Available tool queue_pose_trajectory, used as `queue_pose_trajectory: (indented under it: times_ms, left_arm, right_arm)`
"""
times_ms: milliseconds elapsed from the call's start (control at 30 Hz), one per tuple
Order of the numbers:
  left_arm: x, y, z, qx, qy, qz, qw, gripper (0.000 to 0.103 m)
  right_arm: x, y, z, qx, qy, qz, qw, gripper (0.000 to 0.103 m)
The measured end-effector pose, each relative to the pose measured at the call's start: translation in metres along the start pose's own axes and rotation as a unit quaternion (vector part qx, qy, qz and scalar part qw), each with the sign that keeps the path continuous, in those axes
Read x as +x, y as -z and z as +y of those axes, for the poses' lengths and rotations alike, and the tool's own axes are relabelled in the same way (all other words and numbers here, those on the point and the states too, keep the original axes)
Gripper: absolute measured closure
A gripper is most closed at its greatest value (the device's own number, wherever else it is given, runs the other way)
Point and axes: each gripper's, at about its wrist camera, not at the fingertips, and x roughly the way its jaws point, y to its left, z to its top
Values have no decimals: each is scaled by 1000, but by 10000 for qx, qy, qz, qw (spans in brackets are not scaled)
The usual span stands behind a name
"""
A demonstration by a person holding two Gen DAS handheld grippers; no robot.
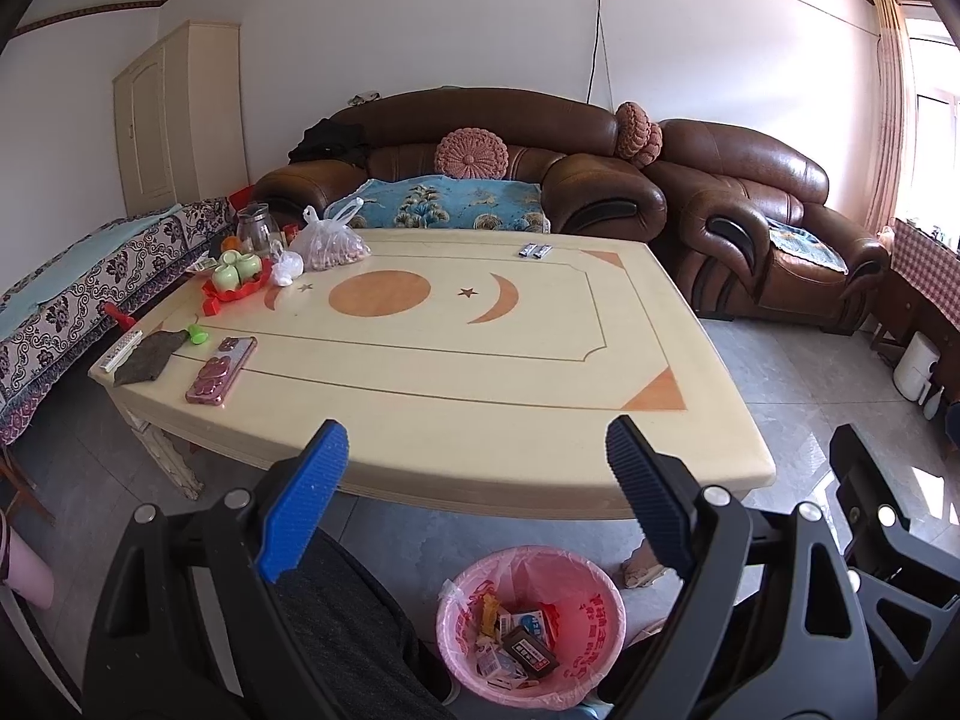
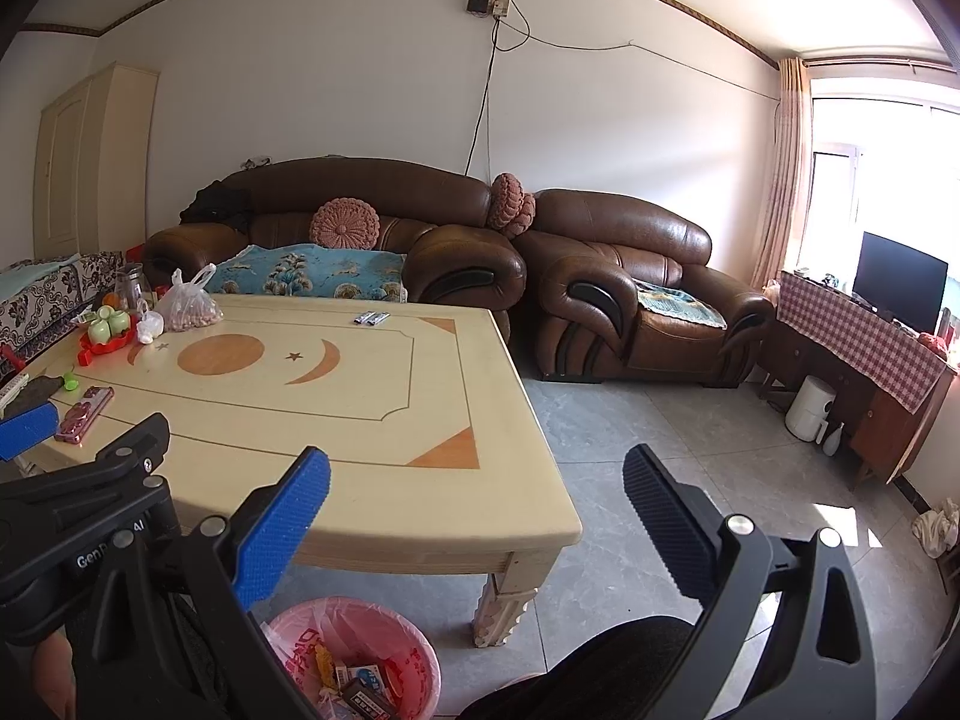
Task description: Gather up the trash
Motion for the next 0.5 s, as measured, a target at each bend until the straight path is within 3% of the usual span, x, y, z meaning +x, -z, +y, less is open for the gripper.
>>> queue_pose_trajectory:
  times_ms: [500]
  left_arm:
    - [3,-2,-2,64,-9,57,10000,17]
  right_arm:
    - [1,0,-3,-17,9,-5,10000,7]
